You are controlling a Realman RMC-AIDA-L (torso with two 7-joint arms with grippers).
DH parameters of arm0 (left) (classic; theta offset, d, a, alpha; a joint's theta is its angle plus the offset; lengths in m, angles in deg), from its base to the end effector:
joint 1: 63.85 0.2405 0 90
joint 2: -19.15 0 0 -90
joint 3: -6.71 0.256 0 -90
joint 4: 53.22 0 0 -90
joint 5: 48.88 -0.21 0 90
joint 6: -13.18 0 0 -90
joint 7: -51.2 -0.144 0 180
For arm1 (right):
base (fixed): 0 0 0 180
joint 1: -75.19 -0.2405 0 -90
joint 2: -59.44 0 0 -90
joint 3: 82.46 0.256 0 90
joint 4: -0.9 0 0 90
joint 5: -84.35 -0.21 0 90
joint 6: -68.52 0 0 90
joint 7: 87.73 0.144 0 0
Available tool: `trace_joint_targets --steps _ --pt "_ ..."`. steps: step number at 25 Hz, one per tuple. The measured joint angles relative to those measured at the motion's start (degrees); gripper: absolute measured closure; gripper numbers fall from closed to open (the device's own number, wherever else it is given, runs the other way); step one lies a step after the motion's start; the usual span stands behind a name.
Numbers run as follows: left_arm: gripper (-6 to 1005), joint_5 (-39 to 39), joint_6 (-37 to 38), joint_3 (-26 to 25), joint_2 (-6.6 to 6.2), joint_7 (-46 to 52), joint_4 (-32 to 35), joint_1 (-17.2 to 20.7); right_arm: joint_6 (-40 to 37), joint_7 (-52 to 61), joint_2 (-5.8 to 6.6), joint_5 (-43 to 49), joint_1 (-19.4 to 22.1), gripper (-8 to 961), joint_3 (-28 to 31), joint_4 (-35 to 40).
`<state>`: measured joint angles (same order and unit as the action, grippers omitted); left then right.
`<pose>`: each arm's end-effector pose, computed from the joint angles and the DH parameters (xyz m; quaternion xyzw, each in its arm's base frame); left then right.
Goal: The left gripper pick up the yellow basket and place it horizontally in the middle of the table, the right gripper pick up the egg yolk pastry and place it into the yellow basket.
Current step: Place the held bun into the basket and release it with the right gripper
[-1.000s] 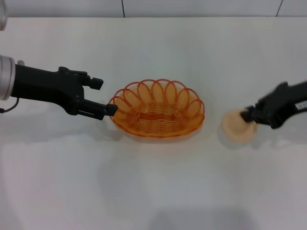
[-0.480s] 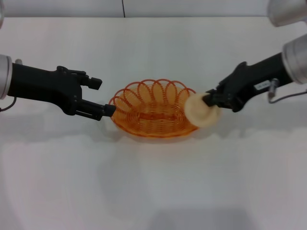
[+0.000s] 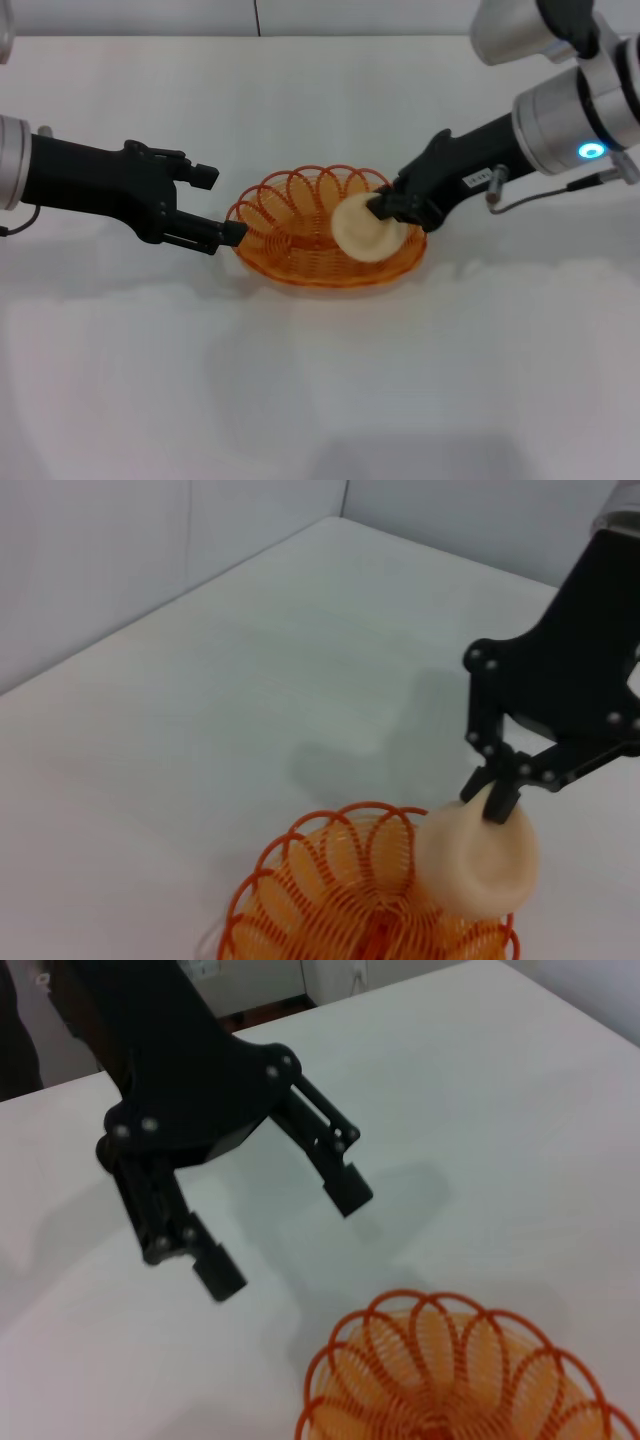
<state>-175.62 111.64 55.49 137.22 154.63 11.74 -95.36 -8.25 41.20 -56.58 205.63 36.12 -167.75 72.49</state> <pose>-0.2196 0.3420 0.0489 -0.9719 -0.2038 -0.0740 0.0920 0.1089 0.3675 -0.0277 -0.9839 0.1530 0.0016 0.0923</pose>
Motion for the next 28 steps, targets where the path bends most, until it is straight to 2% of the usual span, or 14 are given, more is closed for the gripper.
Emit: trace_joint_targets --steps 10,27,28 --pt "111 0.25 0.5 0.0 0.15 -0.11 0.0 -0.14 4.17 -0.07 -0.05 -1.58 -1.33 922 -2.31 -1.72" --pt "112 0.49 0.25 -0.1 0.14 -0.09 0.0 -0.11 4.72 -0.81 0.1 -1.67 -1.28 761 -2.56 -0.81" --pt "112 0.5 0.22 -0.13 0.14 -0.11 0.0 -0.11 4.74 -0.87 0.12 -1.67 -1.13 715 -2.46 -0.46"
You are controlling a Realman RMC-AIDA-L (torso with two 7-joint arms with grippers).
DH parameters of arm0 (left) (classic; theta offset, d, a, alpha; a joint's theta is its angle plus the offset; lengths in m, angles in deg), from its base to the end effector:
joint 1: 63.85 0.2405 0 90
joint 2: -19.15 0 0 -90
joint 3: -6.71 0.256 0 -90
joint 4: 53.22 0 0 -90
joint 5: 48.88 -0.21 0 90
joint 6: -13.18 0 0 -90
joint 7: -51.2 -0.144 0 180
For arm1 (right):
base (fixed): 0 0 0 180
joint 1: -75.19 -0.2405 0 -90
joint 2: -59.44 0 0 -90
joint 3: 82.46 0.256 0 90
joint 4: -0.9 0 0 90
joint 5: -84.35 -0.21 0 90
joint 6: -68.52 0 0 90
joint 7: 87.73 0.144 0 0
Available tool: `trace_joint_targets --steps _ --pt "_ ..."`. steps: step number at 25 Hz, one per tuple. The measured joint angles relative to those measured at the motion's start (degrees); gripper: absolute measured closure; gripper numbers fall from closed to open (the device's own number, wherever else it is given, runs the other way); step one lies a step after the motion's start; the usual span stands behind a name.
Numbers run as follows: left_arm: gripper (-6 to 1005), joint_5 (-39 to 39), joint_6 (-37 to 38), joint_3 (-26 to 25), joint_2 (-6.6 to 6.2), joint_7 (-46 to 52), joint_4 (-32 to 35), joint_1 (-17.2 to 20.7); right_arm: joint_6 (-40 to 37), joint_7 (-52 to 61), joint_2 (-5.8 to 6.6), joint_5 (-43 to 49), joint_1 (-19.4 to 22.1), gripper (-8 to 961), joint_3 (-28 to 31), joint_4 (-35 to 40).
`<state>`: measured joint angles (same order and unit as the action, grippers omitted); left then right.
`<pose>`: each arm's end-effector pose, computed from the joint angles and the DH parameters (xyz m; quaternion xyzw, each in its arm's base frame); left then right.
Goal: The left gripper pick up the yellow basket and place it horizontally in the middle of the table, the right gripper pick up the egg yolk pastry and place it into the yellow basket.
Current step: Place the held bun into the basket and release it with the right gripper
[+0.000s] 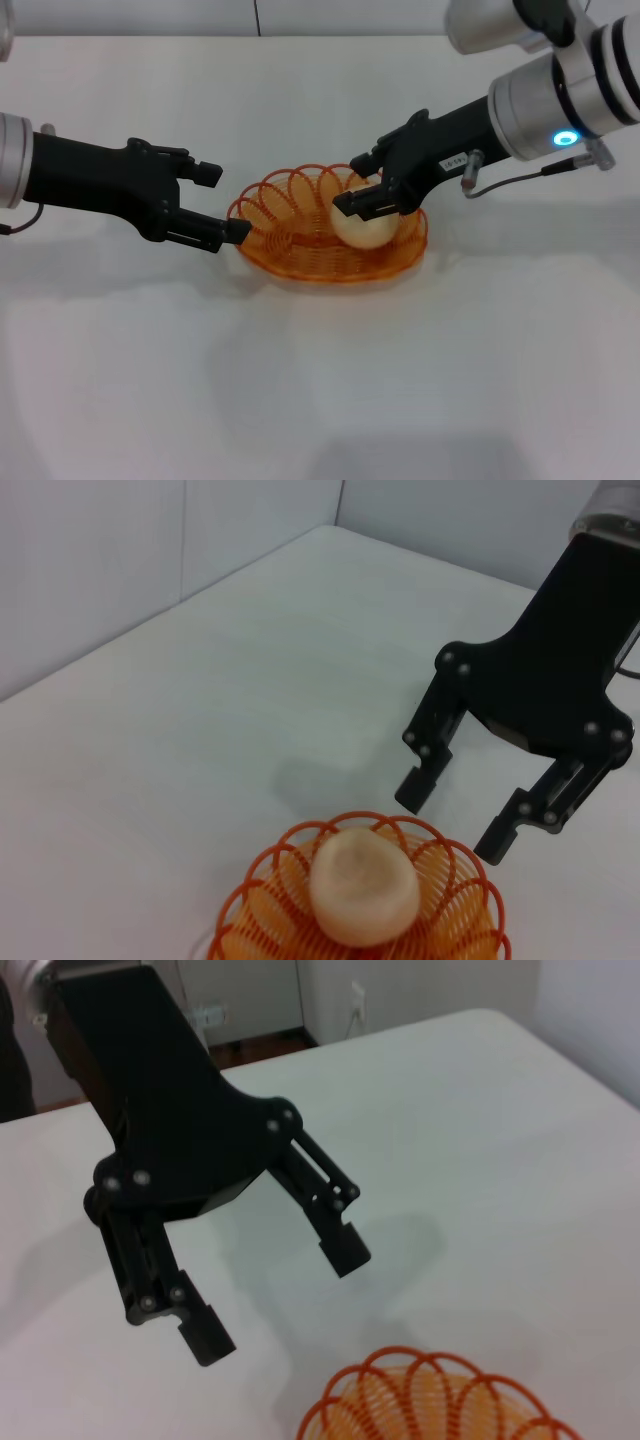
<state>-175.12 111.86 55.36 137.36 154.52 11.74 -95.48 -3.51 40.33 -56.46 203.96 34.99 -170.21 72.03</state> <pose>-0.2174 0.3419 0.0484 -0.9721 -0.2013 -0.0797 0.0899 0.0954 0.3731 -0.0346 -0.9856 0.1293 0.0196 0.1072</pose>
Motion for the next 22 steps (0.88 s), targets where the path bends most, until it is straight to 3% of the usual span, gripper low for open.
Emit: trace_joint_targets --steps 4,12,17,22 --pt "112 0.09 0.01 -0.1 0.0 -0.06 0.0 0.12 0.1 -0.19 0.26 -0.01 2.73 531 1.11 3.55" --pt "112 2.1 0.25 -0.2 -0.09 -0.83 0.0 0.8 -0.28 -3.68 0.46 -0.98 14.74 183 4.99 13.21" --pt "112 3.76 0.28 -0.22 -0.27 -1.36 0.0 1.74 -0.68 -9.24 0.6 -6.65 21.44 138 7.88 15.09" --pt "112 5.27 0.28 -0.31 -0.36 -2.42 0.0 3.26 -2.33 -13.37 0.73 -12.09 24.9 94 11.14 13.6"
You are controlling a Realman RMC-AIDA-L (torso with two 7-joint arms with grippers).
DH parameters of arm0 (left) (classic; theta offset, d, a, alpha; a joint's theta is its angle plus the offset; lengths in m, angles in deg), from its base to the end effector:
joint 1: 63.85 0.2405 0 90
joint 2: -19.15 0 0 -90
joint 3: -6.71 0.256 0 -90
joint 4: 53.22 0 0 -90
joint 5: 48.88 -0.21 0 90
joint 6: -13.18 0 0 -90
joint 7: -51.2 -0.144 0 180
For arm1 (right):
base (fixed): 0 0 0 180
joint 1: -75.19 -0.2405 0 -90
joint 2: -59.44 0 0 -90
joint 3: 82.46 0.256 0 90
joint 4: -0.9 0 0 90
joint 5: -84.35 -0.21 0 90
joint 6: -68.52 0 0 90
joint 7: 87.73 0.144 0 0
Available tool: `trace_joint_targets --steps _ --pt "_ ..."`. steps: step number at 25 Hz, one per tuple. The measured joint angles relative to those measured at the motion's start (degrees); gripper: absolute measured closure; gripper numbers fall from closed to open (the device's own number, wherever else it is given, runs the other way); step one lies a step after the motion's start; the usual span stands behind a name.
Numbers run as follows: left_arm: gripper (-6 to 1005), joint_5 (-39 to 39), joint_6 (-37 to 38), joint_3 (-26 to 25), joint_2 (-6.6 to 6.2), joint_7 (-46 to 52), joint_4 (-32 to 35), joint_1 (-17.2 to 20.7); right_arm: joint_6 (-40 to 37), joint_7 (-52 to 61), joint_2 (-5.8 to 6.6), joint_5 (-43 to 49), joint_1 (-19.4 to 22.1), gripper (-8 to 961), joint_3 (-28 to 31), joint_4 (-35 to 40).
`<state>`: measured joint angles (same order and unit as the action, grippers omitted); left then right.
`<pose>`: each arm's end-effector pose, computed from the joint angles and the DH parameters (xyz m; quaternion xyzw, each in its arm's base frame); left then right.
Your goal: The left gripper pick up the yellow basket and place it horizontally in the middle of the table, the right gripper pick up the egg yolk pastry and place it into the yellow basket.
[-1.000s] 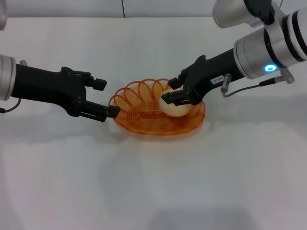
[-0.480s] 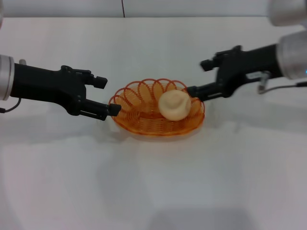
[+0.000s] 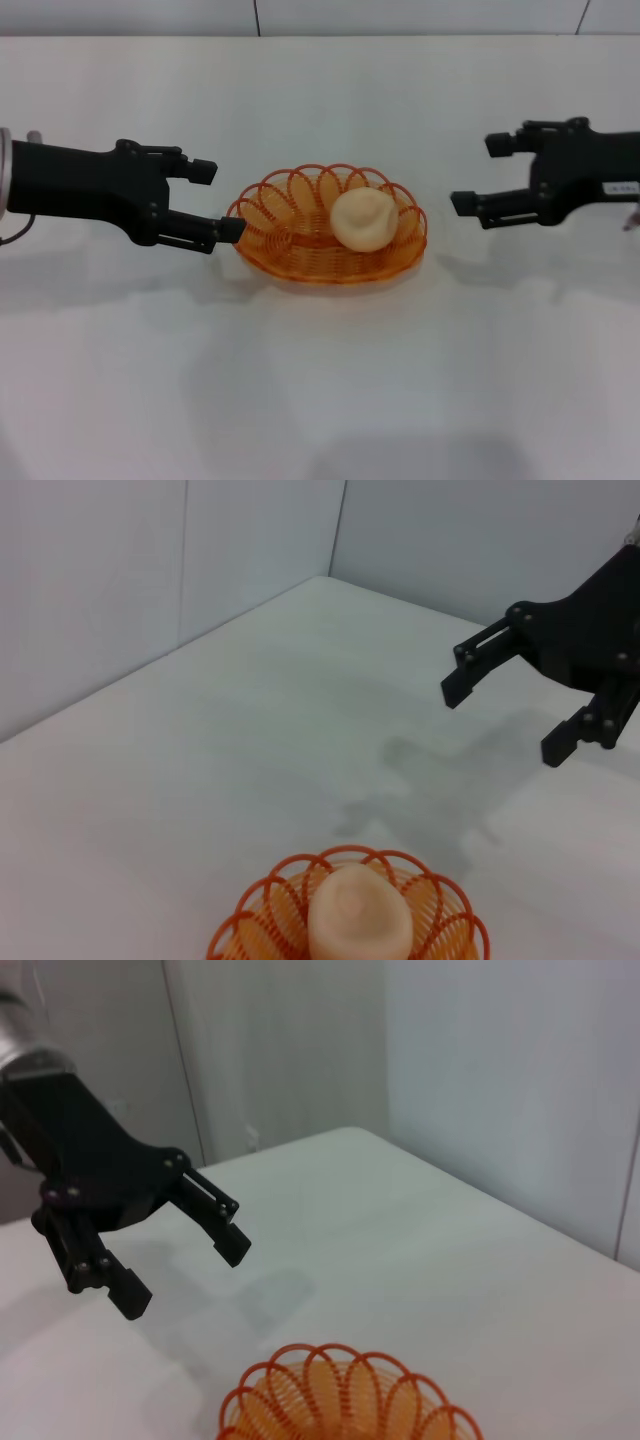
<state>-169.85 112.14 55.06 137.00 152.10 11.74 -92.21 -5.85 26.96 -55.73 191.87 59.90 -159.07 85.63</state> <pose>-0.2252 0.3317 0.0539 -0.9684 -0.1971 -0.1185 0.0966 0.1795 0.3268 0.0389 -0.9569 0.1728 0.1329 0.1917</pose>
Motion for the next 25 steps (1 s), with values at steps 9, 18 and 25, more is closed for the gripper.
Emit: trace_joint_targets --steps 9,18,25 --pt "112 -0.1 -0.17 -0.1 0.06 -4.91 -0.47 1.74 -5.81 -7.8 0.04 -5.85 3.19 89 4.54 -4.56" --pt "112 -0.61 1.34 -0.04 -0.23 -7.77 -0.53 2.0 -7.08 -9.32 0.12 -5.89 2.89 92 4.13 -5.54" --pt "112 -0.23 2.31 -0.01 -0.04 -8.82 -0.53 1.64 -7.59 -9.14 0.13 -5.68 2.62 94 3.87 -5.46"
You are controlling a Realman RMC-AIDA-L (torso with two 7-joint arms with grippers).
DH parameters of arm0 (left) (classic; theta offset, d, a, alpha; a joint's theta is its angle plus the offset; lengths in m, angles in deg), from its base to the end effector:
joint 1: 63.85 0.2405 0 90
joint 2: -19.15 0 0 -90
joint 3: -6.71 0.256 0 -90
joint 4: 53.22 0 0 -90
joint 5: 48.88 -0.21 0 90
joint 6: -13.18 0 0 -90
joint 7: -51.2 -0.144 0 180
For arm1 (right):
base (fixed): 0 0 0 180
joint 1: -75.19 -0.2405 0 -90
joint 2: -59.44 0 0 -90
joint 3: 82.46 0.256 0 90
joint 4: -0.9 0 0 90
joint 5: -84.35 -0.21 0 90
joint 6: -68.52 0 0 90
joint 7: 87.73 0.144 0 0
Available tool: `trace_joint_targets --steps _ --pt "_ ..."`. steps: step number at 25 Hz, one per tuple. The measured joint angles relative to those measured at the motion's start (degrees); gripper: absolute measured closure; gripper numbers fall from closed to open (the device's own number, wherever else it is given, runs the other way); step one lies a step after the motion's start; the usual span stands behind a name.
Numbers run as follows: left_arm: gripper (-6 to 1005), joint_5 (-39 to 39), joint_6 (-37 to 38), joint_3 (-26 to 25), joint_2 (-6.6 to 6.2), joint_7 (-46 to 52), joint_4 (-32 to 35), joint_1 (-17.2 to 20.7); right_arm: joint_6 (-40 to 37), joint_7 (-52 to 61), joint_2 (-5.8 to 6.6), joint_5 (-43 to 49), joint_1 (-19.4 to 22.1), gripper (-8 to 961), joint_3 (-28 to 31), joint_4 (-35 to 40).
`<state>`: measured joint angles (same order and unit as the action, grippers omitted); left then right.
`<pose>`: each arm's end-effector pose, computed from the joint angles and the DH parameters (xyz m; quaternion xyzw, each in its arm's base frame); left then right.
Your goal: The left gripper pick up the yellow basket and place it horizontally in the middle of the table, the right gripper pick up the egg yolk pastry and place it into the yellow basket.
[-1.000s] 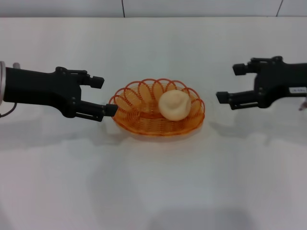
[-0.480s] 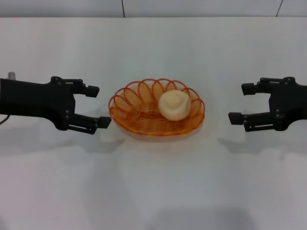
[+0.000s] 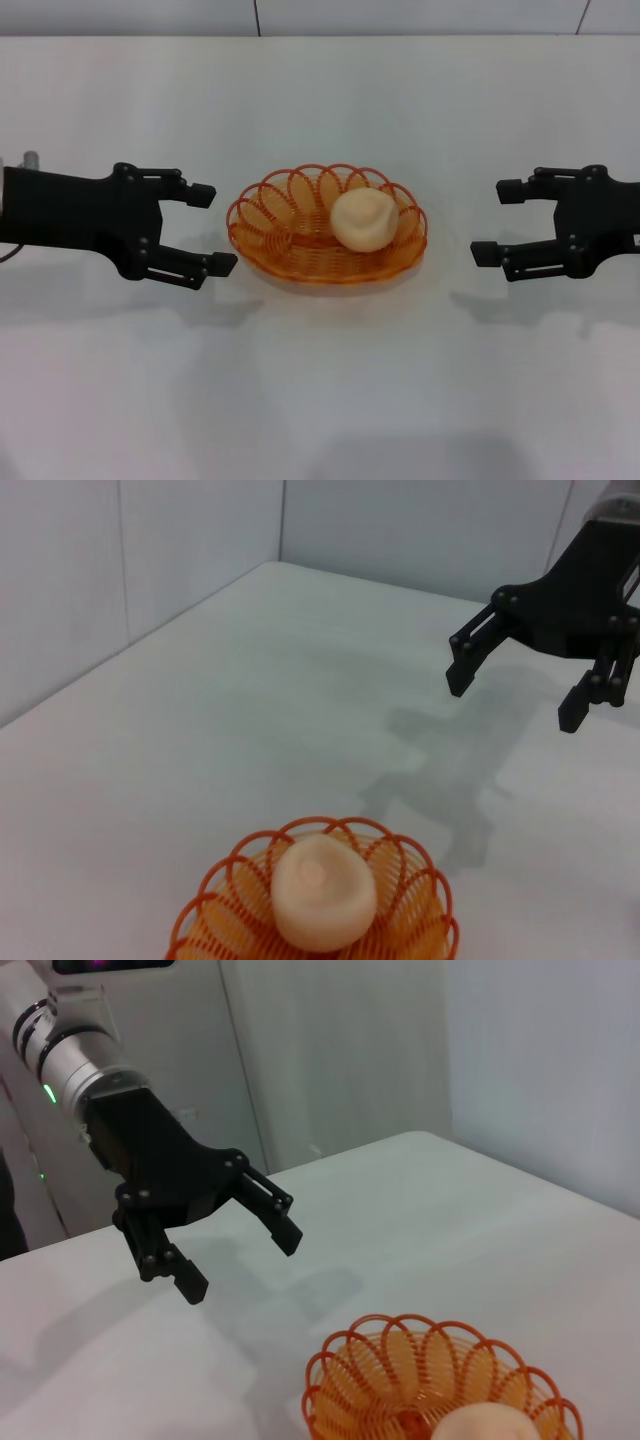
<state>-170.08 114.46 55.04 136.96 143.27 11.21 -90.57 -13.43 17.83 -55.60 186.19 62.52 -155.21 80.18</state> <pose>-0.2349 0.3189 0.0517 -0.9806 -0.1379 -0.1104 0.0845 0.2062 0.3048 0.0404 -0.9620 0.1677 0.1578 0.1466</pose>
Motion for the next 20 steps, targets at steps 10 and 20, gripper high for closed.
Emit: trace_joint_targets --steps 10,20 --pt "112 0.92 0.06 0.33 0.58 -1.03 0.0 -0.27 -0.41 0.17 0.0 0.55 -0.68 96 -0.03 0.08" --pt "112 0.97 0.62 0.17 0.92 -1.02 0.0 -0.26 -1.14 0.25 0.0 0.56 -1.08 96 -0.03 0.34"
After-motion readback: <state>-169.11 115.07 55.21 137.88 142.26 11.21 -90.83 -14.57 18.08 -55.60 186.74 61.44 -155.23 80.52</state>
